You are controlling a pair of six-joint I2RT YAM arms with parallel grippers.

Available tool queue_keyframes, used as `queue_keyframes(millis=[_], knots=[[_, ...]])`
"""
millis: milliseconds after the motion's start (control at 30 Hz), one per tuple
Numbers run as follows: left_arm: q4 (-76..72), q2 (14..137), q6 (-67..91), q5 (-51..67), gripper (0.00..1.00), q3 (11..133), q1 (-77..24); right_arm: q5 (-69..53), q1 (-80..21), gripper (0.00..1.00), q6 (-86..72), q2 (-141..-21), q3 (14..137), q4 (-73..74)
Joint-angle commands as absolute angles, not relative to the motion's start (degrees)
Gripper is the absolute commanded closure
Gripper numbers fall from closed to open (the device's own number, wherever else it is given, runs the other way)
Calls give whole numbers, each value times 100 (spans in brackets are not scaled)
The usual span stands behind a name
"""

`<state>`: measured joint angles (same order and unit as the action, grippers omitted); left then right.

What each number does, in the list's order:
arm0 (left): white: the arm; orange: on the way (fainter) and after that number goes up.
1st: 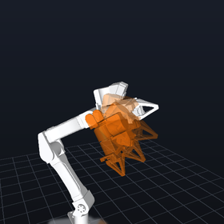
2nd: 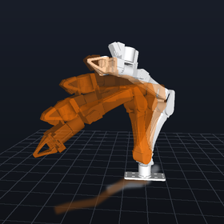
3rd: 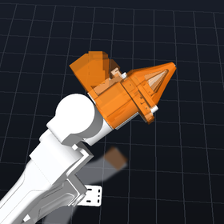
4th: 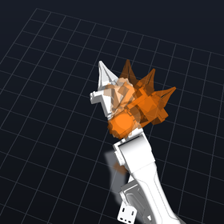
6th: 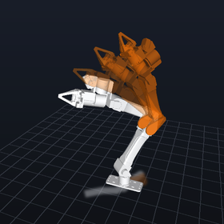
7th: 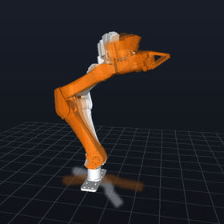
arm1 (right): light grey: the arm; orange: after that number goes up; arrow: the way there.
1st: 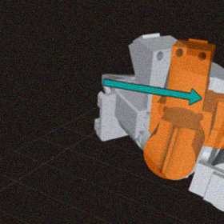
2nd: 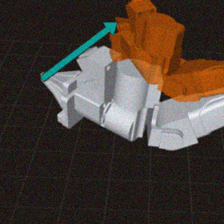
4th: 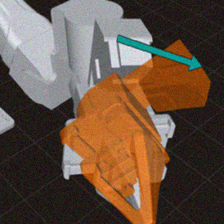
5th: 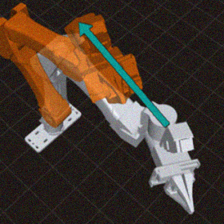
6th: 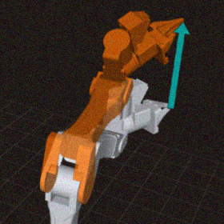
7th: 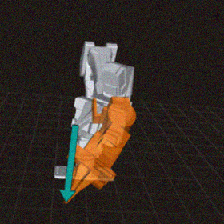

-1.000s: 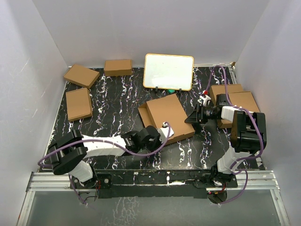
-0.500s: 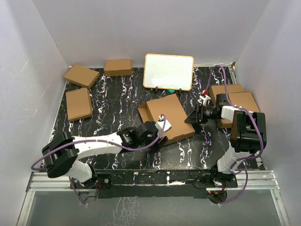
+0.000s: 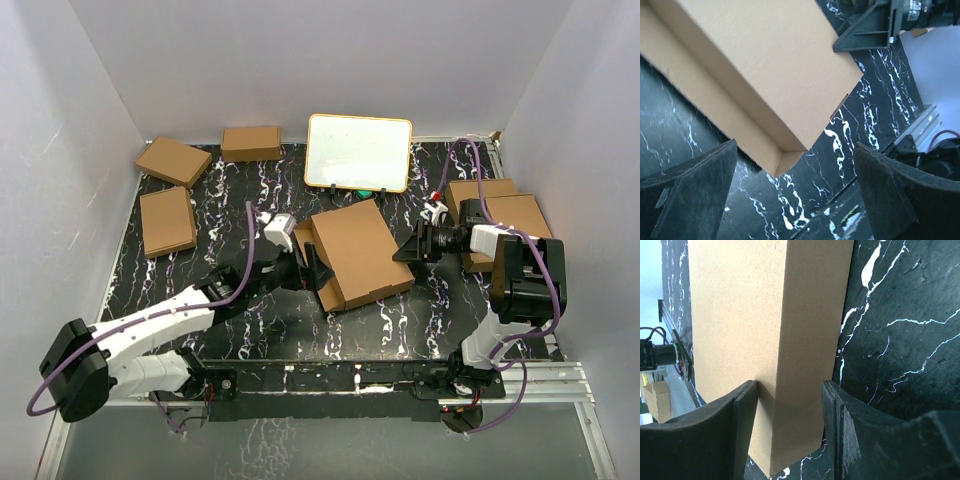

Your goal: Fold the paper box

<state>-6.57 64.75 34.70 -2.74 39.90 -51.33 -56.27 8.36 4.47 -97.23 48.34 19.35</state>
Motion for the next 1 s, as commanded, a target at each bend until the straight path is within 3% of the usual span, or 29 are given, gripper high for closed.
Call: queue_keyframes(millis=[0, 267, 433, 633, 967], knots=[[-989, 6090, 5058, -49, 3, 3425, -4937, -4913, 811, 44, 842, -9879, 4904, 1898], [-1397, 5951, 6154, -153, 3, 2686, -4844, -4929, 811, 44, 844, -9873, 4904, 1898], [-1757, 6032, 5947, 449, 3, 2586, -3871, -4948, 815, 44, 844, -9870, 4904, 1898], [-2699, 7272, 5765, 1838, 3, 2949, -2517, -4947, 802, 44, 848, -9878, 4904, 1902], [-2707, 9216, 5230, 2127, 3, 4262, -2087, -4957, 787, 44, 877, -9938, 4931, 1922]])
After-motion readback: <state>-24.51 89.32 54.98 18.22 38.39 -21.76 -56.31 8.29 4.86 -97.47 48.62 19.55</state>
